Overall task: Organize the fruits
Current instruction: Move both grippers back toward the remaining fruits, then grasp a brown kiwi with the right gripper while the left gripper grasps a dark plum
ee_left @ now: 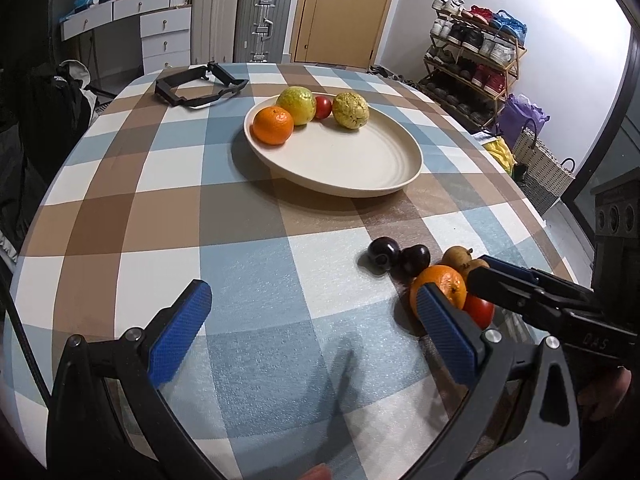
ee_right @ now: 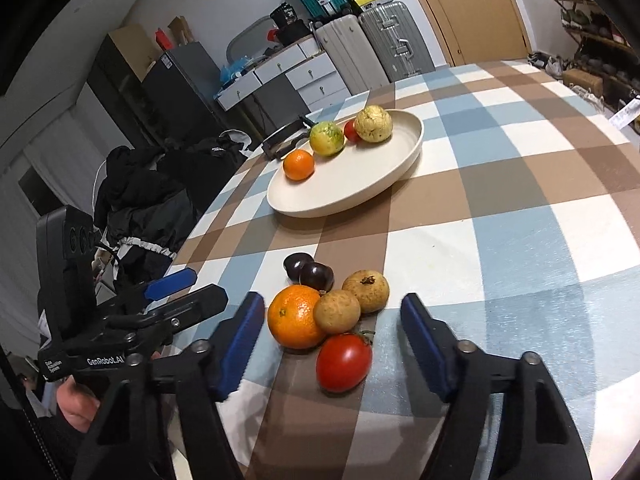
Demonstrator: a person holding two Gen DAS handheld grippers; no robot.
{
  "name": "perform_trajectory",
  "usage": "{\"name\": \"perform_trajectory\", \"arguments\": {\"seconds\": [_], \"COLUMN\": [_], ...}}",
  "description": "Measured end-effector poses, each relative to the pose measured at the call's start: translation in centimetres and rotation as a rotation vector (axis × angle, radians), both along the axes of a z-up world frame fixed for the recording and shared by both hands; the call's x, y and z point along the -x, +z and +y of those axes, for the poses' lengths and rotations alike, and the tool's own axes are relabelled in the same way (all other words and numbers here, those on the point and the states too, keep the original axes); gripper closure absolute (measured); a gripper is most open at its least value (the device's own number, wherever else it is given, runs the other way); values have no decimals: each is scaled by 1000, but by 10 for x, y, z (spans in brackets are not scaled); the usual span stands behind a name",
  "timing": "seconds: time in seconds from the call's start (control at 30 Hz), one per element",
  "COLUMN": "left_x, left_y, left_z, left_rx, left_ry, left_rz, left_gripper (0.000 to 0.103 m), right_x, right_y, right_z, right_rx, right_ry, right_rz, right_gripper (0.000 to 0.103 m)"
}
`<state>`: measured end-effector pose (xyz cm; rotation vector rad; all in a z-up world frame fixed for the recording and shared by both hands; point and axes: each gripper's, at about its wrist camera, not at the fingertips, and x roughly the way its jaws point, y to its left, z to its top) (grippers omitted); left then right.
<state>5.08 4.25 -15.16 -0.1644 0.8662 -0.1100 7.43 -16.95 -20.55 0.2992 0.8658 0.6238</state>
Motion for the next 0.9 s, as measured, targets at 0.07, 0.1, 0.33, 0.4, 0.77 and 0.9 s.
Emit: {"name": "perform_trajectory", "arguments": {"seconds": [0.07,0.1,0.33,0.4,0.77,0.9], "left_x": [-1,-2,-7,-11,-51,-64], "left_y": [-1,-2,-4,-4,-9,-19], "left_z": [1,1,-1,-2,-10,-9], "left_rx": [2,2,1,-3,69,133], "left_ry": [-1,-1,-9,-17,-134,-171], "left_rz": [3,3,10,10,32,72], "left_gripper": [1,1,1,1,2,11], "right_x": [-1,-2,-4,-3,5,7], "right_y": [-1,-1,-6,-7,0,3], "right_z": [2,2,-2,-5,-18,-24], "right_rx": [7,7,-12,-31,-55,-55], "right_ry": [2,2,-14,-18,-34,-38], "right_rz": [4,8,28,34,-10,-20], "right_gripper": [48,50,77,77,78,78]}}
